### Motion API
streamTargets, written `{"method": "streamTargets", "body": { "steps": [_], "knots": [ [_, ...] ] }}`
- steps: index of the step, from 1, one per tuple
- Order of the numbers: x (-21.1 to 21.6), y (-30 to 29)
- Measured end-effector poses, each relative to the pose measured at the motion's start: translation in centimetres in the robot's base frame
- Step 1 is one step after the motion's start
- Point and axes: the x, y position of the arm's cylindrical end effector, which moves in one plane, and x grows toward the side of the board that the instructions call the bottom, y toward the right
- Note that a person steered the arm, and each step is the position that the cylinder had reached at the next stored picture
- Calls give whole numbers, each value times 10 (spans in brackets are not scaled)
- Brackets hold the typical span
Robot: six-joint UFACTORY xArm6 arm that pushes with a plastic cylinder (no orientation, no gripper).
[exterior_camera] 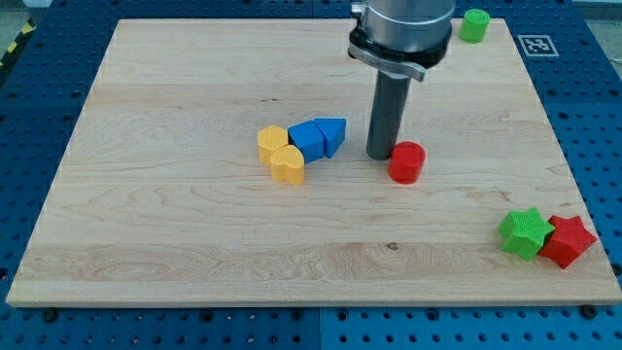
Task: Push the red circle into the green star
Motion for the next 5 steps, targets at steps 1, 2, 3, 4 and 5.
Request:
{"method": "streamTargets", "body": {
  "steps": [1, 2, 3, 4, 5],
  "knots": [
    [11, 24],
    [16, 57],
    [22, 87],
    [35, 110],
    [41, 123]
  ]
}}
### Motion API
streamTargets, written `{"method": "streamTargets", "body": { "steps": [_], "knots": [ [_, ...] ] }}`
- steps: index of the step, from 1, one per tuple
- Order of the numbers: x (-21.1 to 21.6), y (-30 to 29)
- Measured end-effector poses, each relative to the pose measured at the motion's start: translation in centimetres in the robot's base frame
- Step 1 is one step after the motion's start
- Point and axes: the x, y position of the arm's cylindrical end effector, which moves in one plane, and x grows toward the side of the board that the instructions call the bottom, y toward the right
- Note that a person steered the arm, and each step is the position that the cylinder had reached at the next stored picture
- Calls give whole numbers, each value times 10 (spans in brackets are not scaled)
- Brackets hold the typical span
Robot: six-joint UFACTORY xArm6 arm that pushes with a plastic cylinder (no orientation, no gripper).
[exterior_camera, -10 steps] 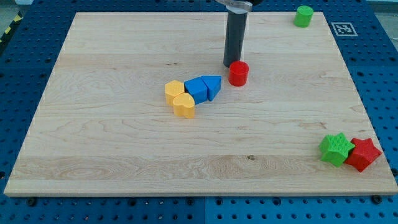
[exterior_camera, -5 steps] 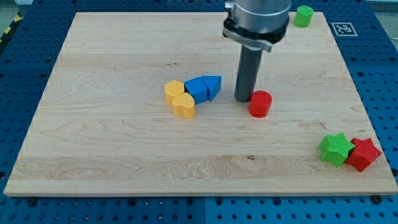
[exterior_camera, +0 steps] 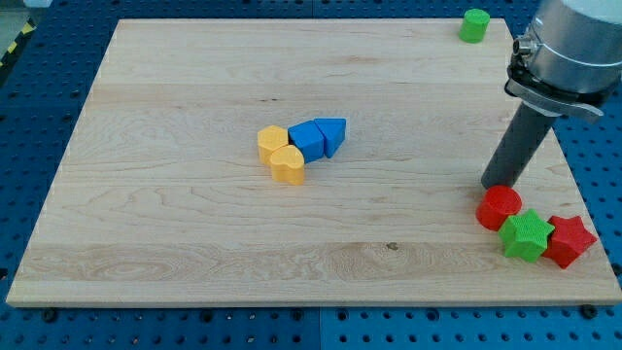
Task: Push the red circle into the green star
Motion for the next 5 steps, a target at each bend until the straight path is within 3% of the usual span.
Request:
{"method": "streamTargets", "body": {
  "steps": [5],
  "knots": [
    [-300, -52]
  ]
}}
